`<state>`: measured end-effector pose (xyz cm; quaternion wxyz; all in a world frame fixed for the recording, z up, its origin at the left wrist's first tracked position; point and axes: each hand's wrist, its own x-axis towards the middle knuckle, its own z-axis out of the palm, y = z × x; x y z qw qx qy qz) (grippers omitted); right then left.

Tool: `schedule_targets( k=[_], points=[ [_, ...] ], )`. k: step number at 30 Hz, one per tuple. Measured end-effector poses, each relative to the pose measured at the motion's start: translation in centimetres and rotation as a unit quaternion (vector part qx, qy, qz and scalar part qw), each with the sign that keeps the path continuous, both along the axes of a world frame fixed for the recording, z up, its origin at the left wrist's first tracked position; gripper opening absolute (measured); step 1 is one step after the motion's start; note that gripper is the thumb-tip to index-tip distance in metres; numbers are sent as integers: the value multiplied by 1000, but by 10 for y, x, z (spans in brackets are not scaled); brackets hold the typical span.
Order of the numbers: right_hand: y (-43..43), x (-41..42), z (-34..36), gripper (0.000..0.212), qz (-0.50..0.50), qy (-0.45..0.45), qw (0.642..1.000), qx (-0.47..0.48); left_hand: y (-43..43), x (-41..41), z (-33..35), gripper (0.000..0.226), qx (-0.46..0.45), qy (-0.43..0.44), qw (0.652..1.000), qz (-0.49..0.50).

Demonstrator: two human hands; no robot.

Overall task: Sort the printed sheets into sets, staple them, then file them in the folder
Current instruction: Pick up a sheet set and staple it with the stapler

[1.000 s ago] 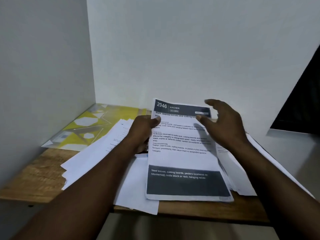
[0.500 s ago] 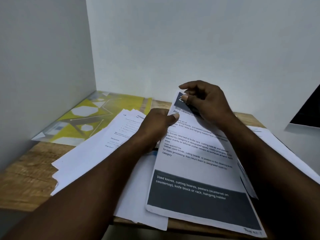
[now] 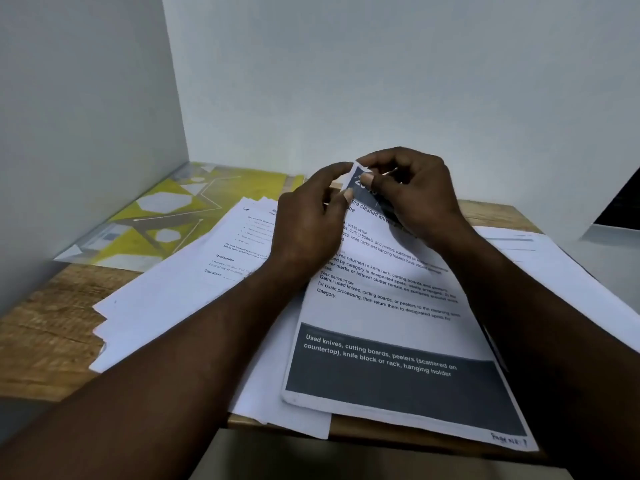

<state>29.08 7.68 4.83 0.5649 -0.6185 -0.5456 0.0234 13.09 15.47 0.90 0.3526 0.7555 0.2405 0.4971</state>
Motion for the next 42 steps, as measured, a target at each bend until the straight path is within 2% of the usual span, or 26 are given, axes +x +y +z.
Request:
schedule_targets(
  k=[11, 21, 25, 35, 42],
  points=[
    [4, -1, -4, 13, 8, 45, 999, -1, 5, 3, 2, 12, -77, -22, 997, 10],
    [4, -6, -4, 12, 21, 66, 997, -19, 6, 1, 4, 14, -112, -33, 993, -3],
    [5, -11, -3, 4, -13, 41, 999, -11, 4, 1, 4, 13, -104, -29, 994, -6],
    [8, -18, -3, 6, -46, 23, 999, -17, 8, 2, 2, 13, -105, -32, 994, -5],
    [5, -28, -1, 6, -12, 36, 999, 11, 10, 3, 3, 12, -101, -38, 994, 0]
  ],
)
